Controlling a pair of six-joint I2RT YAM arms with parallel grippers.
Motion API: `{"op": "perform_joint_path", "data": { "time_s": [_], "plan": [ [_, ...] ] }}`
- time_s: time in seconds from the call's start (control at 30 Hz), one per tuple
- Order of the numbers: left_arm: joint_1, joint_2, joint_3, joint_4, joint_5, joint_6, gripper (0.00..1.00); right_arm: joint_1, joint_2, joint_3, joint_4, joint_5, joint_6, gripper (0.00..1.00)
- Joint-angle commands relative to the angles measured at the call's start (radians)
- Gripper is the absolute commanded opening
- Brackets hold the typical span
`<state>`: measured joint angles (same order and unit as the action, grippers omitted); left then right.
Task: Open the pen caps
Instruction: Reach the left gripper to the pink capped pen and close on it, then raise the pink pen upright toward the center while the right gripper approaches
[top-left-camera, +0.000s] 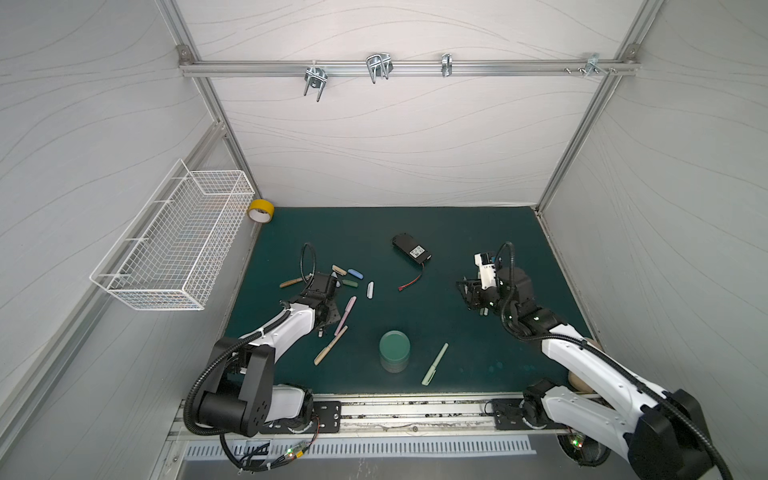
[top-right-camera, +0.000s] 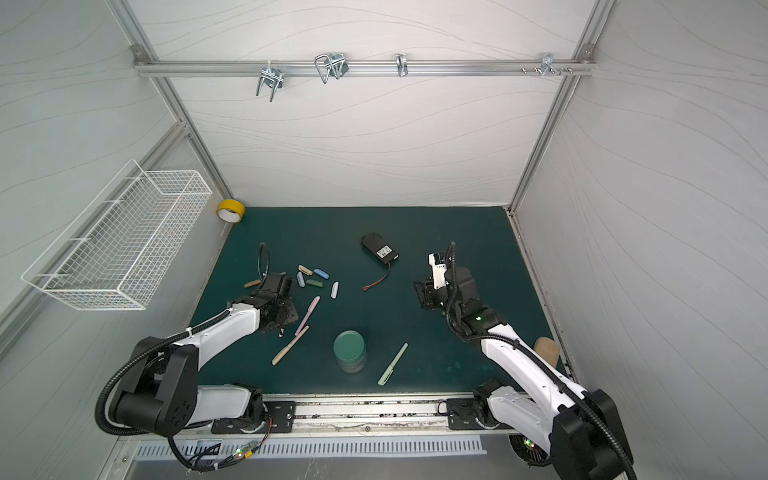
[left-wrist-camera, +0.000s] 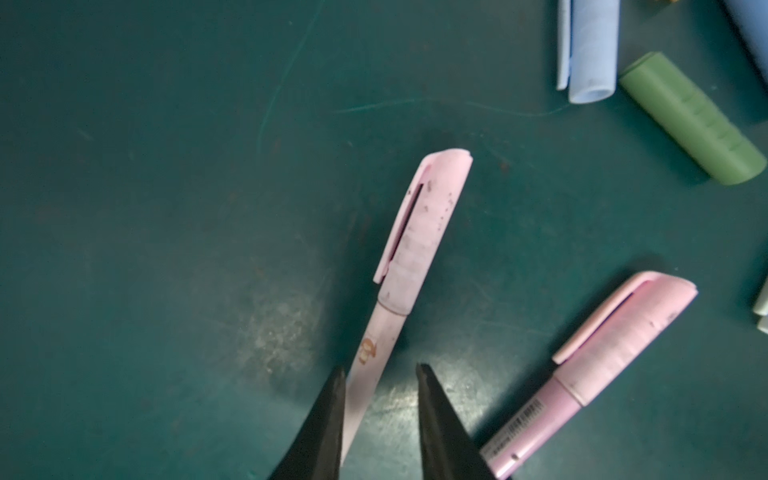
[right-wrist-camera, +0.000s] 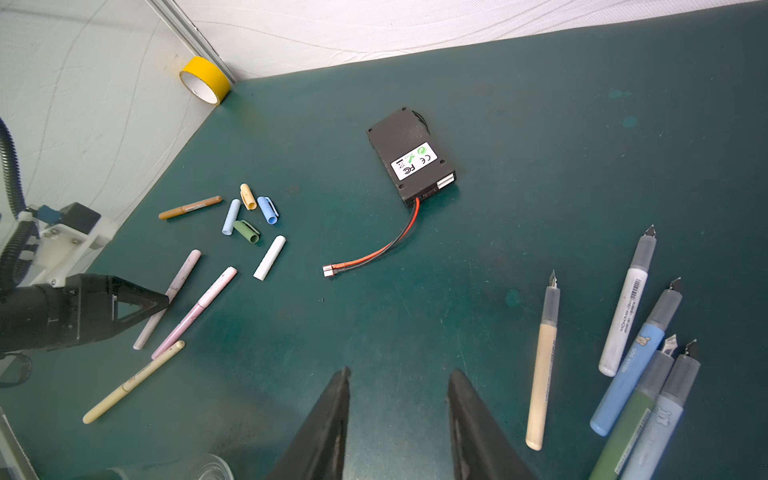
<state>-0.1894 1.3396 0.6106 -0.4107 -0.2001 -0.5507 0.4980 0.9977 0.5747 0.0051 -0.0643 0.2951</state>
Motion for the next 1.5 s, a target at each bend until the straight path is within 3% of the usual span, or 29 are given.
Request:
{"op": "perform_joint_path", "data": {
  "time_s": [0.0,0.4,0.9,1.07,1.3,1.47],
  "plan": [
    [0.007,0.016,0.008,0.014,0.007,-0.002,0.27,-0.002,-0.017,-0.009,-0.016,0.008,-0.007,0.42],
    [0.006,0.035,0.008,0.017,0.004,-0.008,0.15,-0.016,-0.031,-0.016,-0.016,-0.004,0.004,0.42],
    [0.006,0.072,0.026,0.003,0.009,-0.008,0.21,-0.05,-0.05,-0.032,-0.006,-0.028,0.027,0.42],
    [0.007,0.044,0.031,0.015,0.025,0.014,0.11,-0.058,-0.05,-0.035,0.002,-0.045,0.038,0.42],
    [0.0,-0.021,0.093,0.076,0.085,0.004,0.06,-0.059,-0.043,-0.029,0.003,-0.063,0.046,0.42],
    [-0.07,-0.103,0.156,0.124,0.073,-0.007,0.03,-0.061,-0.051,-0.035,0.011,-0.084,0.051,0.42]
  ]
}}
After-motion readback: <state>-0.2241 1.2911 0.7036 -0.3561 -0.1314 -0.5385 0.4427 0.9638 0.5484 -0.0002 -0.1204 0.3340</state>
